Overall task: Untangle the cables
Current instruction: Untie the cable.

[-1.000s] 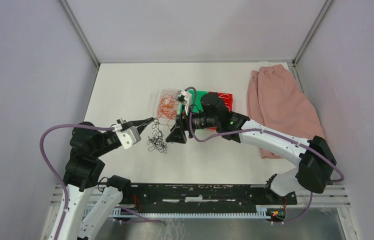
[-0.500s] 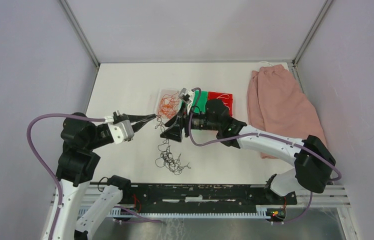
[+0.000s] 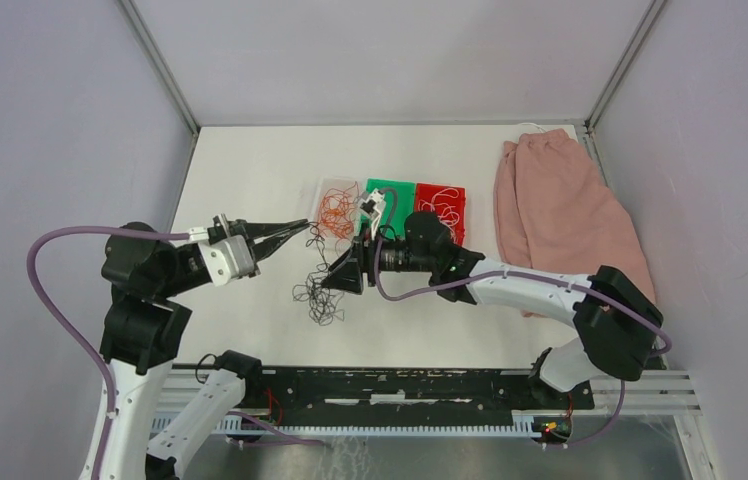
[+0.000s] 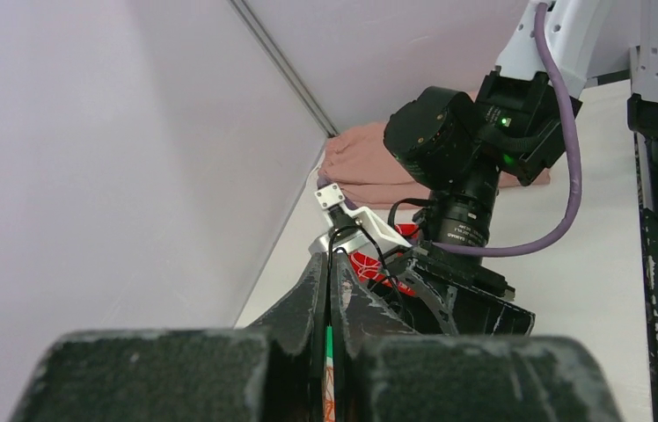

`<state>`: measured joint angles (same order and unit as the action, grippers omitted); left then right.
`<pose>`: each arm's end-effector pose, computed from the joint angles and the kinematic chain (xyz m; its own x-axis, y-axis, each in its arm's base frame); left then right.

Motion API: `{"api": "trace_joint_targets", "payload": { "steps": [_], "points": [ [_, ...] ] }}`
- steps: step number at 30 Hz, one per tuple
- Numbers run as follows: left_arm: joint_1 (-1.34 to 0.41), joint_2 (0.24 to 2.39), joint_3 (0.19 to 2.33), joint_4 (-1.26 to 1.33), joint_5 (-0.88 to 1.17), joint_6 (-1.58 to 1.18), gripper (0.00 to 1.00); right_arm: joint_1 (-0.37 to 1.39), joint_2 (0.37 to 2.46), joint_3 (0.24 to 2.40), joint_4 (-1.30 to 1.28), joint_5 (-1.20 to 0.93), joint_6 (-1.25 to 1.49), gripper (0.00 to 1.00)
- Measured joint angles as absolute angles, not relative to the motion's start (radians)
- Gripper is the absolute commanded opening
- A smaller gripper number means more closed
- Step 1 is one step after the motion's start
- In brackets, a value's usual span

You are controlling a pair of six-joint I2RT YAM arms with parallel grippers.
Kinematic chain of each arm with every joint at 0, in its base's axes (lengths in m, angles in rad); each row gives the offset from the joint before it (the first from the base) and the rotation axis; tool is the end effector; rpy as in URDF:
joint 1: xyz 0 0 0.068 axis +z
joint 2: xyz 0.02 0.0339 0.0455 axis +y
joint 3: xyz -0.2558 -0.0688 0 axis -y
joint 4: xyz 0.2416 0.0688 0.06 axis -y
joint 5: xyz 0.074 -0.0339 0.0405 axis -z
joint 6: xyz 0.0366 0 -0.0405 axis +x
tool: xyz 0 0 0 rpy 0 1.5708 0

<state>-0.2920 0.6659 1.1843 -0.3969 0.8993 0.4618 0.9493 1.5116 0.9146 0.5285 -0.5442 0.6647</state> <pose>0.0828 -0.0548 0.4551 0.5153 0.1346 -0.8464 0.7749 0.3487 0.5272 0.1846 0.2903 0.2754 -0.6459 0.0044 -0.7634 -0.7596 0.0959 0.6433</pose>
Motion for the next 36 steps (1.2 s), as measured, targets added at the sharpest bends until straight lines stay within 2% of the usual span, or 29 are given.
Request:
{"api": "trace_joint_targets", "payload": {
  "steps": [7, 12, 16, 22, 36],
  "points": [
    [-0.292, 0.664, 1.185, -0.39, 0.9, 0.461, 0.03, 0.947, 1.35, 0.896, 0.27, -0.424, 0.524, 0.71],
    [-0.292, 0.657, 1.185, -0.387, 0.9, 0.461, 0.03, 0.947, 1.18, 0.874, 0.195, -0.387, 0.416, 0.72],
    [-0.292, 0.658, 1.185, -0.387, 0.901, 0.46, 0.03, 0.947, 1.123, 0.868, 0.167, -0.387, 0.359, 0.72],
    [-0.292, 0.661, 1.189, -0.386, 0.901, 0.445, 0.03, 0.946, 1.122, 0.868, 0.155, -0.425, 0.333, 0.71],
    [-0.292, 0.666, 1.205, -0.364, 0.901, 0.442, 0.03, 0.965, 1.293, 0.948, 0.366, -0.571, 0.453, 0.68]
  ]
}}
